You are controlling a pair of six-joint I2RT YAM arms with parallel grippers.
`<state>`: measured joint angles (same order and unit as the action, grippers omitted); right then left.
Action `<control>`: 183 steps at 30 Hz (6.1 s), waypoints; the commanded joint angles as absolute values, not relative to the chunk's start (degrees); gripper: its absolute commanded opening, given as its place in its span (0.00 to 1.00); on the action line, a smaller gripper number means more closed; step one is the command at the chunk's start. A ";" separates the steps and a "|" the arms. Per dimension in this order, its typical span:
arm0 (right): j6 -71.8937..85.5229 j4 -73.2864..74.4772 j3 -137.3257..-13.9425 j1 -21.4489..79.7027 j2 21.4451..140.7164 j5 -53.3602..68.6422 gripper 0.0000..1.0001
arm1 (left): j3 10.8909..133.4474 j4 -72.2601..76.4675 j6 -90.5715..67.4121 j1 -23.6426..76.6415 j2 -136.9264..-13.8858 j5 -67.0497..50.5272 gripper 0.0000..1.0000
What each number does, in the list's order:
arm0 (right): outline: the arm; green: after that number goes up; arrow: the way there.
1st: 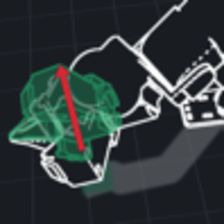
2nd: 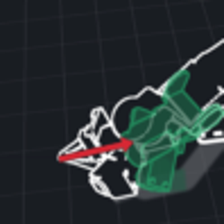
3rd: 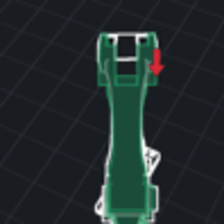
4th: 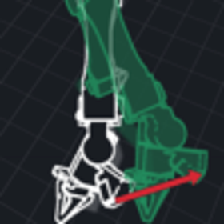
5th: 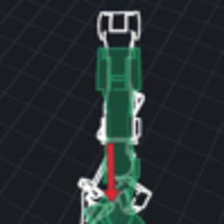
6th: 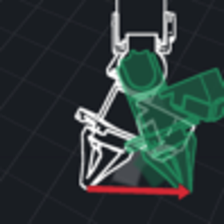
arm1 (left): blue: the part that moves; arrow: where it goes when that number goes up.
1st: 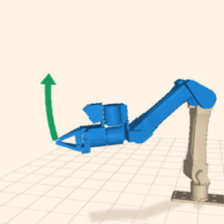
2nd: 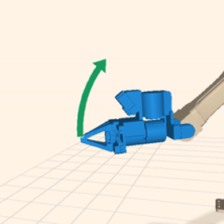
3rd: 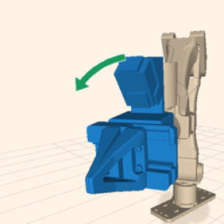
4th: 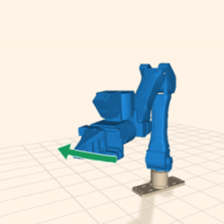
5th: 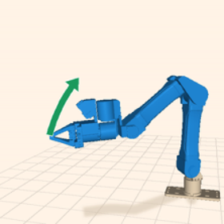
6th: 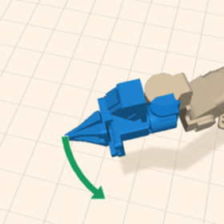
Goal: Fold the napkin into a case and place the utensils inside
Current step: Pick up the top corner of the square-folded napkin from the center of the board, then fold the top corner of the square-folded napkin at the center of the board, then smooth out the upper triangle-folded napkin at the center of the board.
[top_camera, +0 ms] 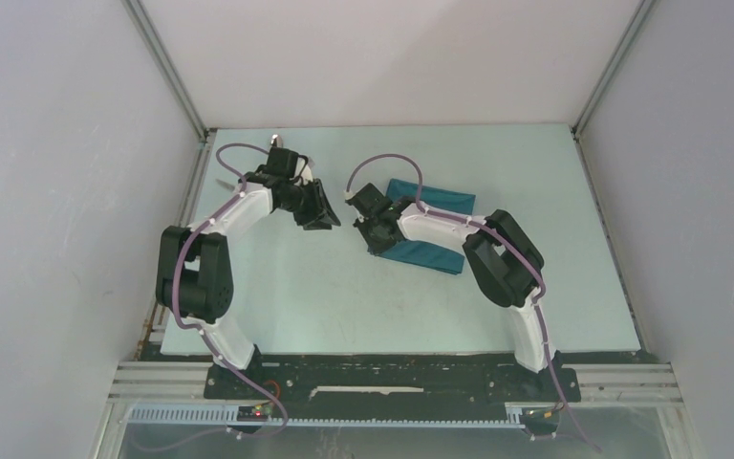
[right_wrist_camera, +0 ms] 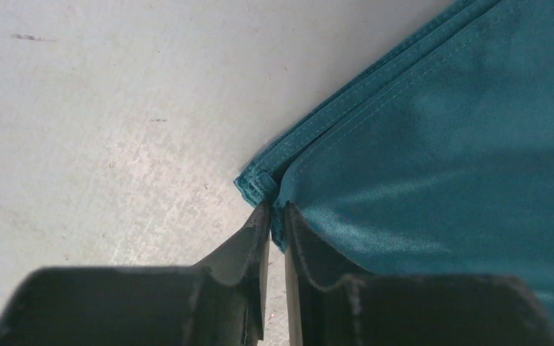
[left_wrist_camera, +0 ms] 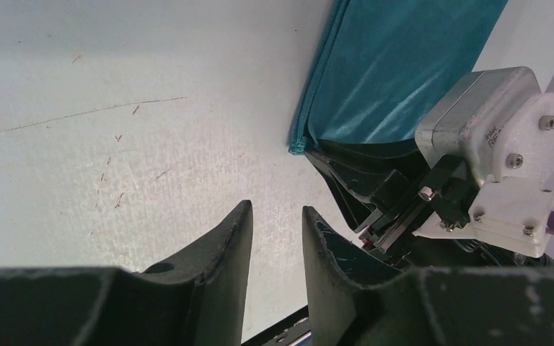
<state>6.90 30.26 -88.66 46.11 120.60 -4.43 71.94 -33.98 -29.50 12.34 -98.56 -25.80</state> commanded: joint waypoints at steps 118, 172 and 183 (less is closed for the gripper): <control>16.33 28.21 -88.48 0.66 111.49 15.07 0.56 | 68.13 -24.10 -31.40 14.51 -98.66 -36.30 0.47; 36.70 -13.66 -43.33 3.34 98.06 48.26 0.88 | 103.21 29.32 -80.33 22.50 -148.19 -26.07 0.48; 33.92 -10.73 -43.33 3.16 97.92 48.18 0.88 | 114.69 9.85 -59.15 22.46 -143.20 -31.54 0.77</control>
<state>36.05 -11.35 -43.22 3.09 98.80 47.90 112.75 17.61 -71.20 22.35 -149.88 -28.77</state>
